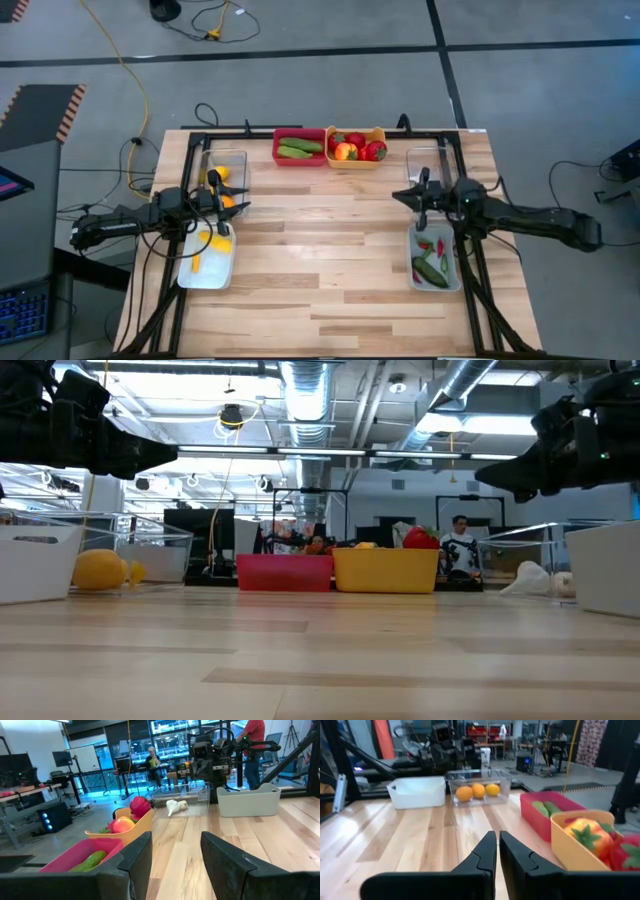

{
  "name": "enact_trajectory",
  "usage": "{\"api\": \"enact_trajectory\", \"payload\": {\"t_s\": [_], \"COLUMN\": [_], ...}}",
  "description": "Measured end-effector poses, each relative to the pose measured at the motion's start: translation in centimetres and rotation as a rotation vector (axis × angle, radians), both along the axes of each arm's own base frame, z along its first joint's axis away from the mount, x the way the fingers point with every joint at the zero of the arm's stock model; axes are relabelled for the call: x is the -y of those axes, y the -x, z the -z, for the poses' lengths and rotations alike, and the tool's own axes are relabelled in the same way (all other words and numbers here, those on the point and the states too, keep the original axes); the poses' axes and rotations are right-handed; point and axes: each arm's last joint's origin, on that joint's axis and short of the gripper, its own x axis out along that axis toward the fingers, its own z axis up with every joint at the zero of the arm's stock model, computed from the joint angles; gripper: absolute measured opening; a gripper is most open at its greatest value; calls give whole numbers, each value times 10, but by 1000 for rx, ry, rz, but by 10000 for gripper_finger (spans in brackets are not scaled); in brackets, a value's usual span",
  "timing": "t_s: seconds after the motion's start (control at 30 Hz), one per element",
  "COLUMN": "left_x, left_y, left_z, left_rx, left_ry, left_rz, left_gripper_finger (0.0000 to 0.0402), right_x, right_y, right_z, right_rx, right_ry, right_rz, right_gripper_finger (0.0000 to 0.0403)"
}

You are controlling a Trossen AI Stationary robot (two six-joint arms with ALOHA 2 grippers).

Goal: Sort produce into baskets
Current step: Return to Home Position

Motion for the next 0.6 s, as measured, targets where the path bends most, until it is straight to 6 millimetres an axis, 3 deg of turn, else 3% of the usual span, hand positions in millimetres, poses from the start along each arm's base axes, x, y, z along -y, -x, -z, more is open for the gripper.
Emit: {"api": "enact_trajectory", "payload": {"t_s": [0.6], "left_x": [0], "left_y": [0], "left_z": [0], "left_rx": [0], "left_ry": [0], "left_rz": [0], "left_gripper_finger": [158], "right_x": [-18], "right_y": [20], "right_z": [-1], "right_rx": [39], "right_ry": [12], "right_rz": [-1], "right_gripper_finger": [51]}}
